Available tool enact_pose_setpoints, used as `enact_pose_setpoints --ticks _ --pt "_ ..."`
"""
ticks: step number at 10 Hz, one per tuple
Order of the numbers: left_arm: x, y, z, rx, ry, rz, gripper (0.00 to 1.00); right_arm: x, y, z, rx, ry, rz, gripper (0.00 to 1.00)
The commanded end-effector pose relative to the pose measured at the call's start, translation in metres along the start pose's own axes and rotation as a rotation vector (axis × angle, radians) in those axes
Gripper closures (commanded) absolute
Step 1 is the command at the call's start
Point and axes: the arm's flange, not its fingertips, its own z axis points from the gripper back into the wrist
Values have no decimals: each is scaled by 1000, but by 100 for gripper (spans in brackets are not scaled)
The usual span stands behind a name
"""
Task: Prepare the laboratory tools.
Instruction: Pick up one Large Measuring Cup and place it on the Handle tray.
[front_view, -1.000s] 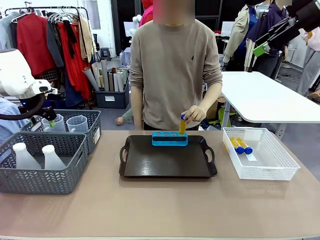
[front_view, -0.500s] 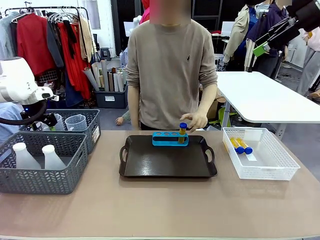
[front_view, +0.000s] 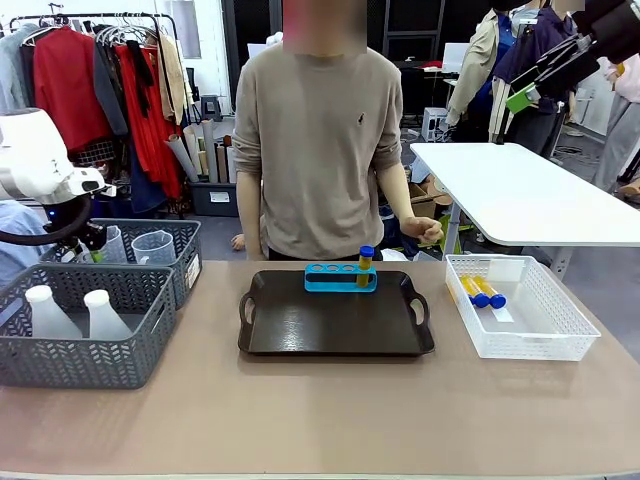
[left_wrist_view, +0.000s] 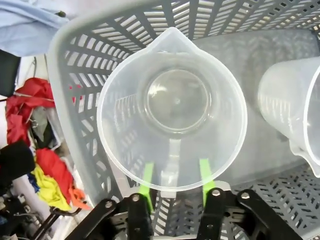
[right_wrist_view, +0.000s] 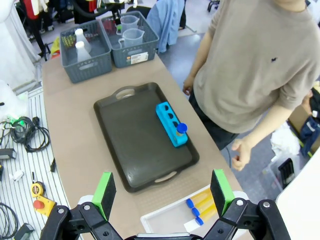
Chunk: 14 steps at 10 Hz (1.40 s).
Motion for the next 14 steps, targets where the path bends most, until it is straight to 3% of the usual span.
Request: enact_pose_setpoints --ticks 1,8,12,14 --pt "-2 1 0 -5 -18 -4 100 2 1 0 3 -6 5 0" --pt "-4 -16 45 36 -65 -7 100 2 1 0 3 -6 5 0" --pt "-11 -62 155 80 -96 -146 100 2 1 0 3 -6 5 0" --pt "-21 -91 213 51 -86 -294 100 2 1 0 3 -6 5 0"
